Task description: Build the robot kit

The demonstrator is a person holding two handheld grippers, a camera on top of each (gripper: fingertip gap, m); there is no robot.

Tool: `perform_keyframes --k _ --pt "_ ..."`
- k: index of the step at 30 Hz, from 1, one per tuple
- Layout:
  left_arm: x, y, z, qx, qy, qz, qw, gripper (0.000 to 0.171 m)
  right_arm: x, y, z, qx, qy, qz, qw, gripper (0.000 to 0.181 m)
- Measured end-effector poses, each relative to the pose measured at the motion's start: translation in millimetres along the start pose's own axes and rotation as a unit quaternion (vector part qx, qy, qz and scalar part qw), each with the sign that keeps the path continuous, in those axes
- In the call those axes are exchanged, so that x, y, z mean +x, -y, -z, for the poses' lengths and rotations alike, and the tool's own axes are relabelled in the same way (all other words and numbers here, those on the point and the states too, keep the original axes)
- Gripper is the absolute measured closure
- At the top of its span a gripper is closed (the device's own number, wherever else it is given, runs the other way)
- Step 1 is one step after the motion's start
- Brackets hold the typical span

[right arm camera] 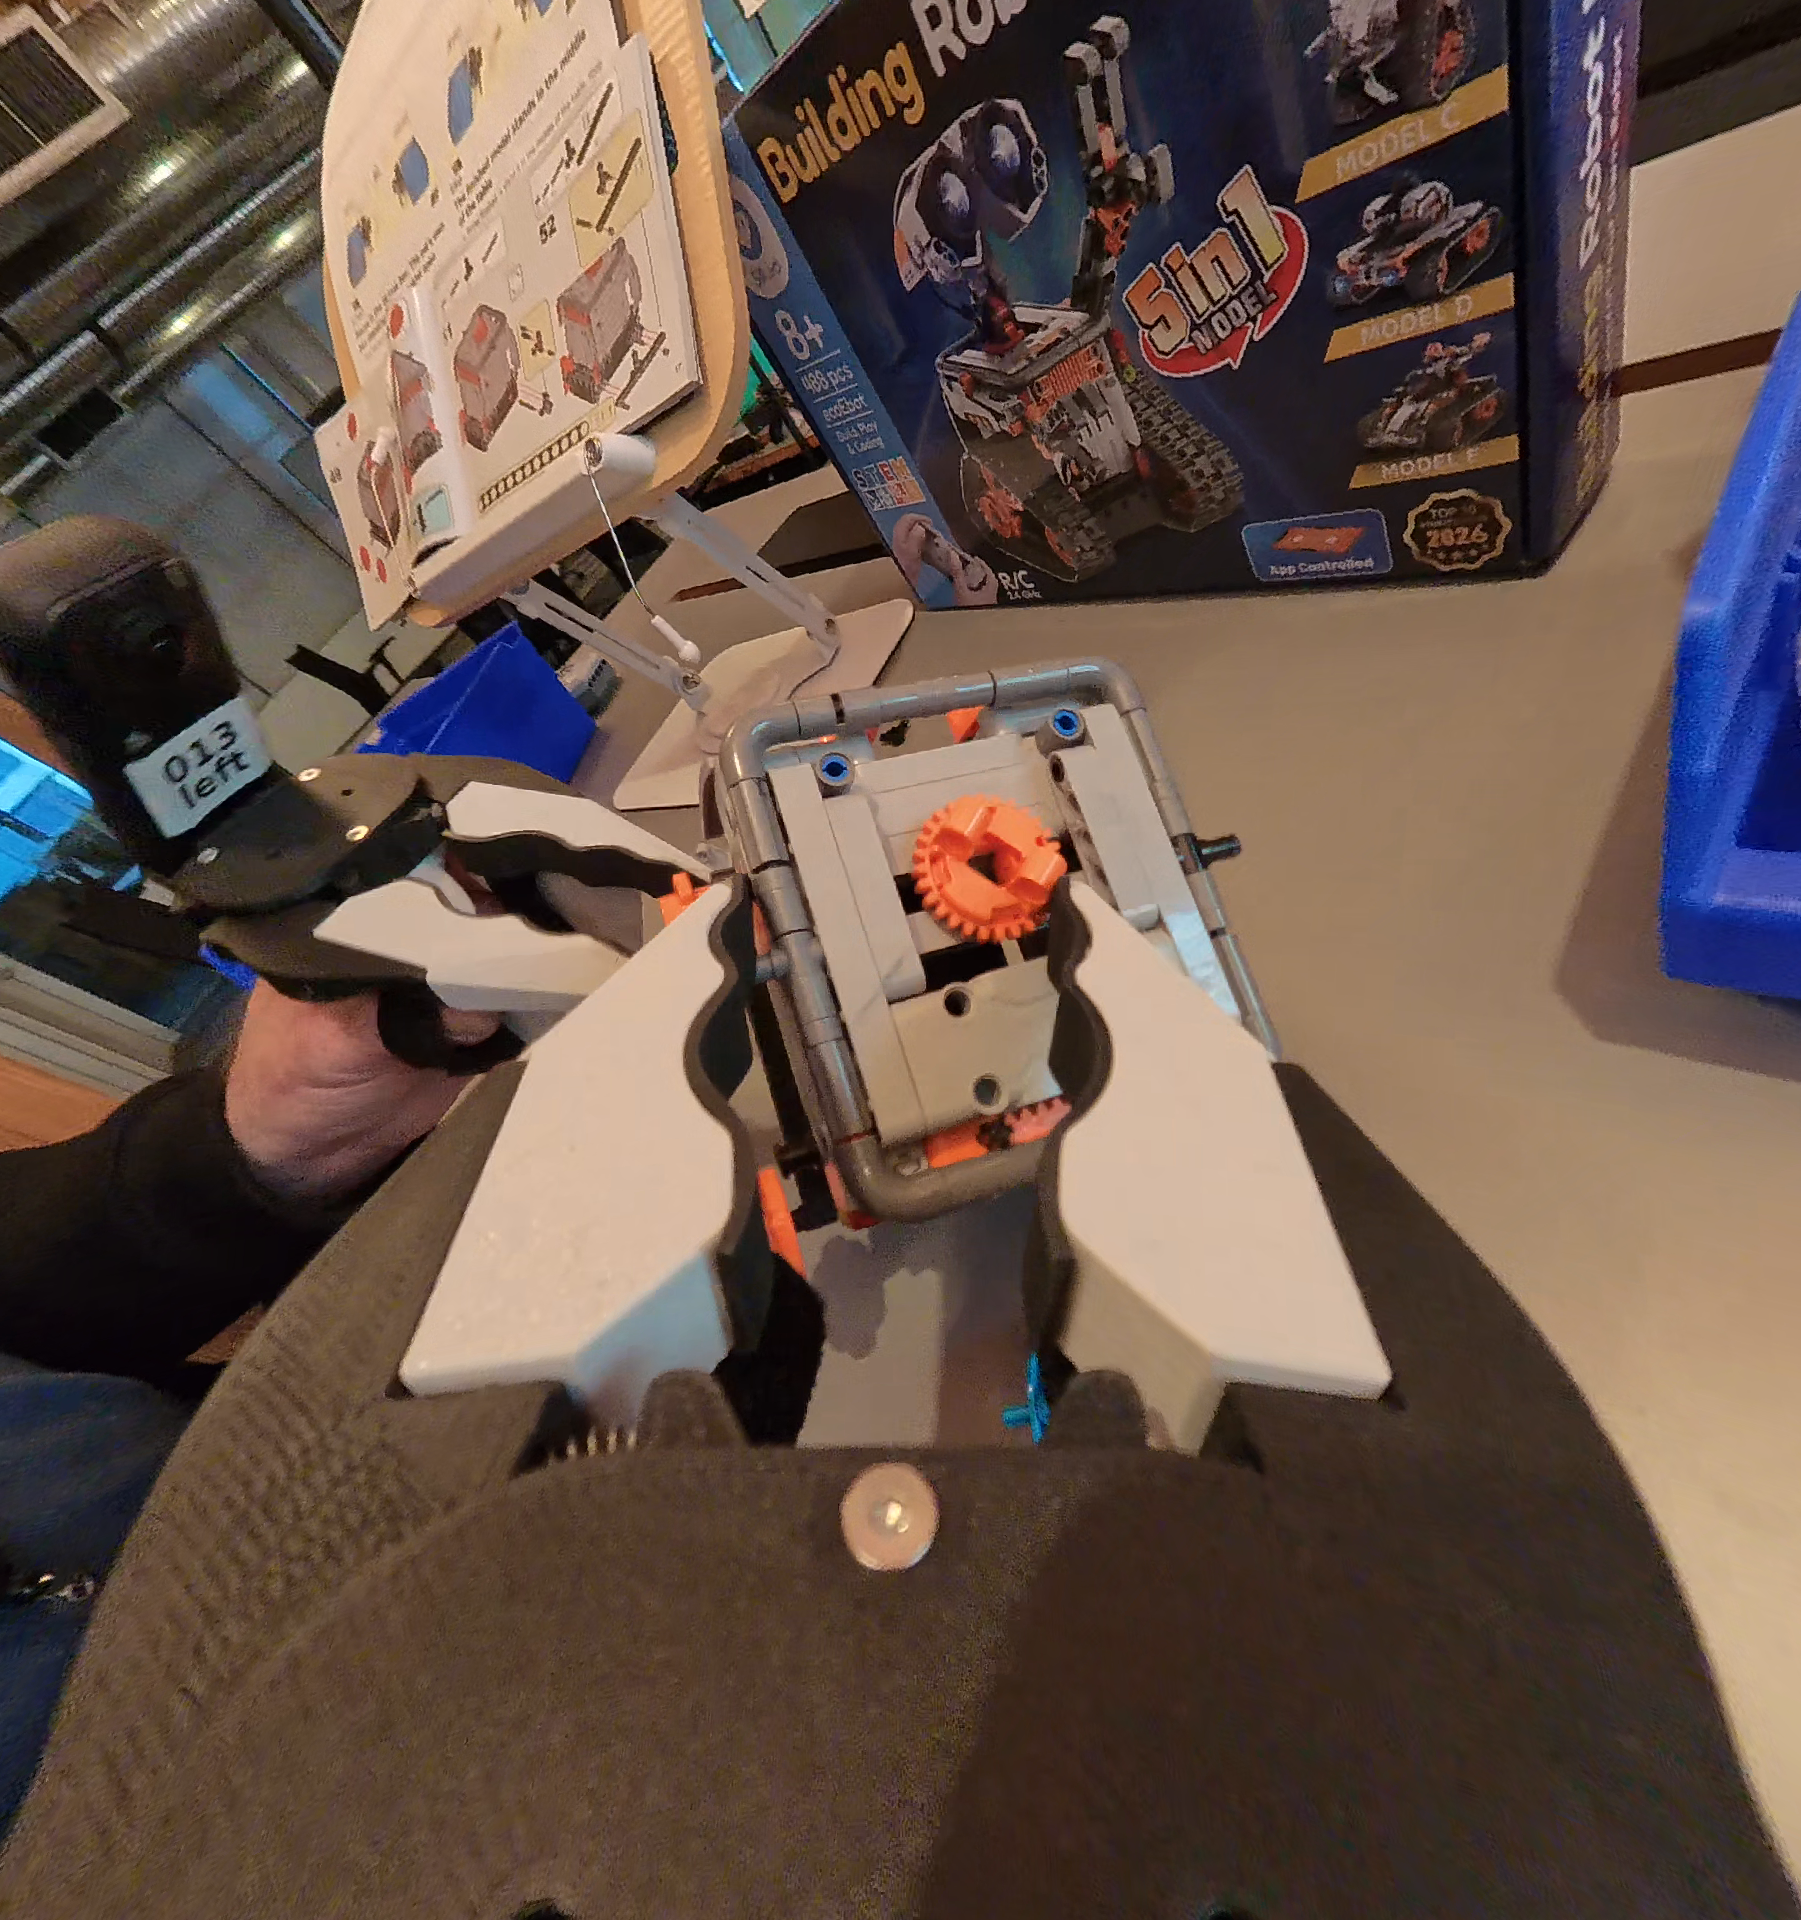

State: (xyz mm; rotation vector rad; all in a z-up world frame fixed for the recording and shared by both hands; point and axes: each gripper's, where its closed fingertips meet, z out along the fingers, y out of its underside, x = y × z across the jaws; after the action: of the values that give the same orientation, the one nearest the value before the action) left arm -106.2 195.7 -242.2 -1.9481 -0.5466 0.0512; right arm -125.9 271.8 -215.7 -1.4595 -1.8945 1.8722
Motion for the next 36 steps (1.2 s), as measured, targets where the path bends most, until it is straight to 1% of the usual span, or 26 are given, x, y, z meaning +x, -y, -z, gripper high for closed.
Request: perform_keyframes --k 1,2,3,4,5,8,11,14,19,22,24,27,29,32,36 --pt "1 0 -1 -0.015 0.015 -0.048 0.999 0.142 2 1 1 -0.001 0.004 -0.008 1.0 0.129" --pt "0 0 -1 -0.027 0.031 -0.084 0.996 0.148 4 3 2 0.003 0.009 -0.013 1.0 0.142" --pt "4 2 -2 -0.025 0.03 -0.11 0.993 0.15 5 6 4 0.01 0.013 -0.015 1.0 0.149" --pt "3 3 -3 -0.026 0.041 -0.122 0.991 0.15 5 7 4 0.011 0.016 -0.015 1.0 0.15" --pt "1 2 -4 -0.027 0.049 -0.129 0.99 0.149 6 7 3 0.01 0.017 -0.014 1.0 0.15" --pt "3 1 -5 -0.022 0.026 -0.098 0.995 0.15 5 8 1 0.001 0.025 -0.013 1.0 0.149" --pt "2 0 -4 -0.018 0.022 -0.096 0.995 0.15 4 8 -1 -0.008 0.029 -0.007 1.0 0.15" --pt "6 0 -4 -0.028 0.03 -0.122 0.992 0.151 5 8 -1 -0.012 0.043 -0.018 0.999 0.149" --pt "10 2 -1 -0.034 0.028 -0.136 0.99 0.152 5 3 4 -0.022 0.087 -0.043 0.995 0.151" --pt "12 0 0 -0.037 0.032 -0.157 0.986 0.152 3 2 5 -0.024 0.087 -0.034 0.995 0.151" --pt "12 -1 1 -0.041 0.021 -0.142 0.989 0.152 1 1 5 -0.03 0.087 -0.02 0.996 0.151" --pt "11 -9 5 -0.05 0.019 -0.148 0.988 0.152 -8 -1 1 -0.043 0.082 0.027 0.995 0.152" --pt "9 -16 9 -0.046 0.014 -0.133 0.99 0.152 -15 -2 -4 -0.058 0.077 0.059 0.994 0.153" --pt "5 -35 15 -0.05 0.005 -0.101 0.994 0.153 -29 -7 -15 -0.089 0.061 0.12 0.987 0.154" --pt "0 -62 18 -0.075 0.006 -0.088 0.993 0.154 -46 -19 -31 -0.137 0.035 0.208 0.968 0.154"
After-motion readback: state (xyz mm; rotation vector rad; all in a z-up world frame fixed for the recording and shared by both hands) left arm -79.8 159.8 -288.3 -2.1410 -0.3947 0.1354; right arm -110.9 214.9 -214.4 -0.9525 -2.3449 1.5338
